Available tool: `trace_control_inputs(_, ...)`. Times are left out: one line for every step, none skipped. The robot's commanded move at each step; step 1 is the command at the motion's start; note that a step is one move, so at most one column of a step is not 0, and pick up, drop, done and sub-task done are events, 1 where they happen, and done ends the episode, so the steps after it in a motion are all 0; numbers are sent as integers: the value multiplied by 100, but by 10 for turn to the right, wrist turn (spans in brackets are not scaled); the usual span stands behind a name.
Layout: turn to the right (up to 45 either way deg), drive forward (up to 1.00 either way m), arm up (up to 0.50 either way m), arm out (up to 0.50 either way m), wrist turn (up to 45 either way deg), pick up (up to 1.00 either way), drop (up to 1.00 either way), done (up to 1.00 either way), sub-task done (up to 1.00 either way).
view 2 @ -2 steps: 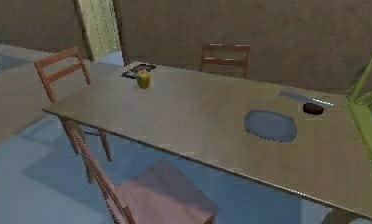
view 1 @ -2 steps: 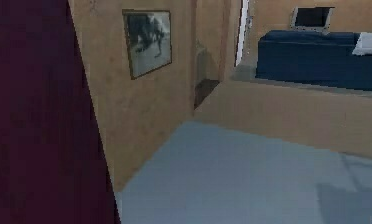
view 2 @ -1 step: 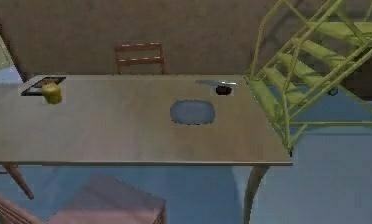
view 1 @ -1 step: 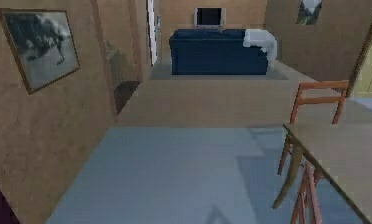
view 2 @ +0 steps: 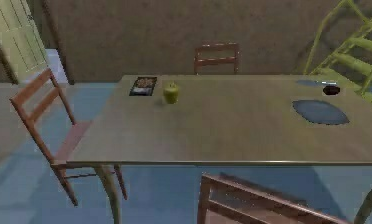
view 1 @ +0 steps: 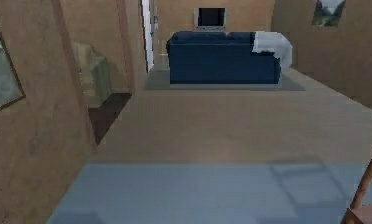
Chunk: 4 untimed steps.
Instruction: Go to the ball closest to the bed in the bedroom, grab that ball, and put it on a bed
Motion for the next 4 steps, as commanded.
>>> trace_control_inputs(0, 100, 0, 0, 0, 0, 0, 0, 0)
trace_control_inputs(210, 0, 0, 0, 0, 0, 0, 0, 0)
trace_control_inputs(0, 5, 0, 0, 0, 0, 0, 0, 0)
trace_control_inputs(420, 0, 0, 0, 0, 0, 0, 0, 0)
